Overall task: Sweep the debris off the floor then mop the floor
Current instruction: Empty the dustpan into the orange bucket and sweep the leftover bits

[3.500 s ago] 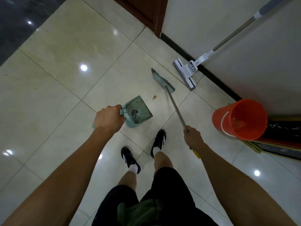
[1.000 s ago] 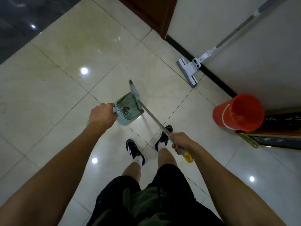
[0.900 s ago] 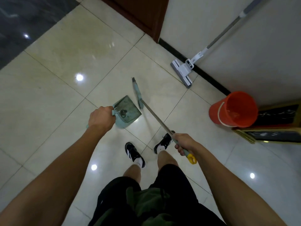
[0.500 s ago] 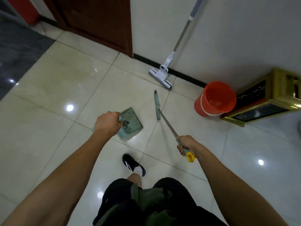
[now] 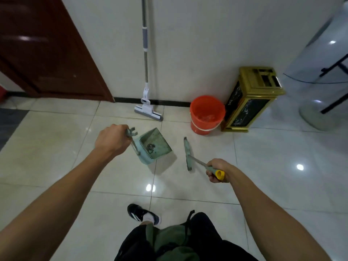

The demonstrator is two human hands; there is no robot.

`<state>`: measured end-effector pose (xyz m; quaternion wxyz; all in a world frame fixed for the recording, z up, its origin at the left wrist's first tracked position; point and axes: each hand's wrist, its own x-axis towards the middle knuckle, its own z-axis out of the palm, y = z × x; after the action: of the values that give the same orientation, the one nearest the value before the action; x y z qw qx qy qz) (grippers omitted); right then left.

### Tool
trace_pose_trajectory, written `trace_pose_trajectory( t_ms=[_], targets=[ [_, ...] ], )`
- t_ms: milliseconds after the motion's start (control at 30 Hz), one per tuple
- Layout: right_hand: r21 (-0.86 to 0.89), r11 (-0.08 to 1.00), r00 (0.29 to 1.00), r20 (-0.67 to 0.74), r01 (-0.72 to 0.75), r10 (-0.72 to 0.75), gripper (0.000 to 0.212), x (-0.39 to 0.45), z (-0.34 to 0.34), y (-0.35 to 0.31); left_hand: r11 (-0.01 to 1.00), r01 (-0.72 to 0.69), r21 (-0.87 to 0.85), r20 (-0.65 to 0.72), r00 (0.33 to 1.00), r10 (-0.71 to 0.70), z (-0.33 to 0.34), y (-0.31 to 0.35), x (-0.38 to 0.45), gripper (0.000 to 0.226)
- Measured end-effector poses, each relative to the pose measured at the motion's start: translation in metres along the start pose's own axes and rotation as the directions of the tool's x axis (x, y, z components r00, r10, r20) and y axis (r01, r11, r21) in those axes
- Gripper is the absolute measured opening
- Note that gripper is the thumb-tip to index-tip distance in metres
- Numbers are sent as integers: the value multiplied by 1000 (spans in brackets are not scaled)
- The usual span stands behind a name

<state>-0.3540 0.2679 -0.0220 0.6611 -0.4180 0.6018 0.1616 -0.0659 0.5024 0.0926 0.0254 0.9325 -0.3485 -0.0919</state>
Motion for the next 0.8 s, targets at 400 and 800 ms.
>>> trace_pose_trajectory(
  t_ms=[400,800],
  targets=[
    [369,923,994,-29,105,-101,14,-22,-51,4,983,-154,100,-262,949,176,-85,106,30,19],
    [517,852,996,-60,81,-58,14,2,-73,-38,807,-511,296,-121,818,563,-75,182,164,16]
  ],
)
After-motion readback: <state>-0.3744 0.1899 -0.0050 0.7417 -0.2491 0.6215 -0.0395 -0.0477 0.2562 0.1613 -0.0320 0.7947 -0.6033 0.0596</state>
